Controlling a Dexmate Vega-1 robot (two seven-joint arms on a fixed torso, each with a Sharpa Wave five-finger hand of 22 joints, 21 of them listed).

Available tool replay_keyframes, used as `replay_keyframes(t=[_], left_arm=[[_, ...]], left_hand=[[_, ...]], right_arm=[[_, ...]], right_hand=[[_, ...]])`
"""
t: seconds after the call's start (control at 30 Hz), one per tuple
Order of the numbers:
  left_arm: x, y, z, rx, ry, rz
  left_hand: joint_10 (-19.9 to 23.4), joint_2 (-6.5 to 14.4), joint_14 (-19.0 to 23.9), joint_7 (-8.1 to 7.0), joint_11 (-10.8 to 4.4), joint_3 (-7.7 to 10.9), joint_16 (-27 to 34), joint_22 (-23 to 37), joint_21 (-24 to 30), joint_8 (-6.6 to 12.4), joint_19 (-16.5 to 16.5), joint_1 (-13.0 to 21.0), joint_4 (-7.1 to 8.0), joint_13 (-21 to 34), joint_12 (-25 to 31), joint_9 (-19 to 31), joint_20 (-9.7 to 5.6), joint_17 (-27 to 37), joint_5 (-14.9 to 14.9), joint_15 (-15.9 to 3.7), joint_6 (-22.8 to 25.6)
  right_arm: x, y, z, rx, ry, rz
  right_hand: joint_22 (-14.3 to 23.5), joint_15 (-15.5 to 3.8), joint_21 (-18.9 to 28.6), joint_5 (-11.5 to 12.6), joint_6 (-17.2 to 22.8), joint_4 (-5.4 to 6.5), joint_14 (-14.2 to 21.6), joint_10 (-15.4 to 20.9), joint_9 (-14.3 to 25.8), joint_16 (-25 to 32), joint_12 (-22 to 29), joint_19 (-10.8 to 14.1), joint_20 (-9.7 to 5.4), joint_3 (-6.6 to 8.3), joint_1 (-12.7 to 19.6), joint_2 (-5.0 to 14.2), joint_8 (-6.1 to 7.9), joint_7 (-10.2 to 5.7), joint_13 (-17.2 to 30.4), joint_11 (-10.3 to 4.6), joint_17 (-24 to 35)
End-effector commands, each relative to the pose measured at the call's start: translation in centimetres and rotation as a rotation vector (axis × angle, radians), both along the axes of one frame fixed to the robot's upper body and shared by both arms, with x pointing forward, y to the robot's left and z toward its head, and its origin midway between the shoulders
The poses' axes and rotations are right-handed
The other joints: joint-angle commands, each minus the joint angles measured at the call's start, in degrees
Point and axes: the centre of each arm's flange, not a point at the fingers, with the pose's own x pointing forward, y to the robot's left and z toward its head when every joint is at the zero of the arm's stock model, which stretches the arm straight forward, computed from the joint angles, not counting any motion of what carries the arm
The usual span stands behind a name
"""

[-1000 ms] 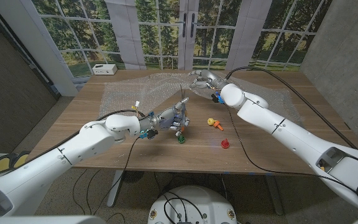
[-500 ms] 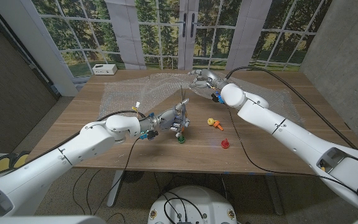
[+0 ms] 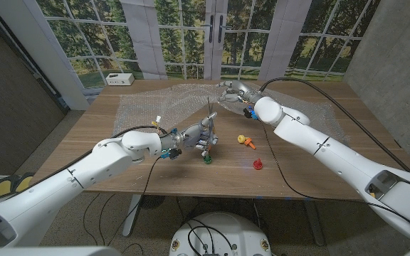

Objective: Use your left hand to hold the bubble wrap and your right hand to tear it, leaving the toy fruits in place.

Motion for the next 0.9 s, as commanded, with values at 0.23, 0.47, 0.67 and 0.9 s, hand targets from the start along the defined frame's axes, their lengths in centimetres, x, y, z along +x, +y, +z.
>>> replay_keyframes(t=[0.23, 0.47, 0.67, 0.9], left_arm=[[-0.08, 0.08, -0.02, 0.003, -0.001, 0.004], [0.09, 0.15, -0.02, 0.008, 0.002, -0.002], [0.28, 0.33, 0.16, 0.004, 0.0, 0.001], [0.52, 0.45, 0.28, 0.005, 0.0, -0.001]], left_hand=[[-0.2, -0.1, 0.3, 0.38, 0.03, -0.32, 0.1, 0.0, 0.2, 19.99, -0.1, 0.3, 0.46, 0.1, 0.2, 5.9, 0.09, 0.0, 0.1, 0.13, 0.0], [-0.2, -0.1, 0.3, 0.2, 0.03, -0.31, 0.1, 0.0, 0.2, 20.08, -0.1, 0.4, 0.46, 0.1, 0.2, 6.0, 0.06, 0.0, 0.1, 0.13, 0.0], [-0.2, 0.0, 0.3, 0.22, 0.01, -0.31, 0.1, 0.2, 0.3, 20.1, -0.2, 0.4, 0.48, 0.1, 0.2, 6.0, 0.13, 0.0, 0.1, 0.13, -0.1], [-0.2, 0.0, 0.3, 0.22, 0.0, -0.32, 0.1, 0.0, 0.3, 19.86, -0.2, 0.3, 0.53, 0.1, 0.2, 5.5, 0.01, 0.0, 0.1, 0.13, 0.1]], right_arm=[[-0.57, -1.14, -0.4, 0.027, -0.009, -0.013], [-0.62, -1.26, -0.32, 0.036, -0.009, -0.011], [-0.51, -0.94, -0.68, 0.022, 0.003, 0.0], [-0.59, -0.69, -0.8, 0.014, 0.001, 0.008]], right_hand=[[0.1, -9.5, 0.1, 0.3, 0.5, -0.03, 0.8, 0.6, 0.2, -0.2, 0.5, 0.1, 0.04, 0.06, 0.6, -0.23, 0.03, -0.24, 0.0, -1.09, 0.3], [0.1, -9.44, 0.1, 0.4, 0.5, -0.02, 0.7, 0.6, 0.2, -0.3, 0.6, 0.1, -0.01, 0.06, 0.6, -0.21, 0.02, -0.21, -0.1, -0.99, 0.3], [0.1, -9.54, 0.1, 0.5, 0.6, -0.08, 0.7, 0.5, 0.2, -0.4, 0.7, 0.1, -0.05, 0.04, 0.7, -0.22, 0.03, -0.18, -0.2, -1.14, 0.4], [0.1, -9.54, 0.1, 0.5, 0.6, -0.07, 0.7, 0.6, 0.2, -0.4, 0.7, 0.1, -0.04, 0.01, 0.8, -0.24, 0.03, -0.2, -0.3, -1.29, 0.5]])
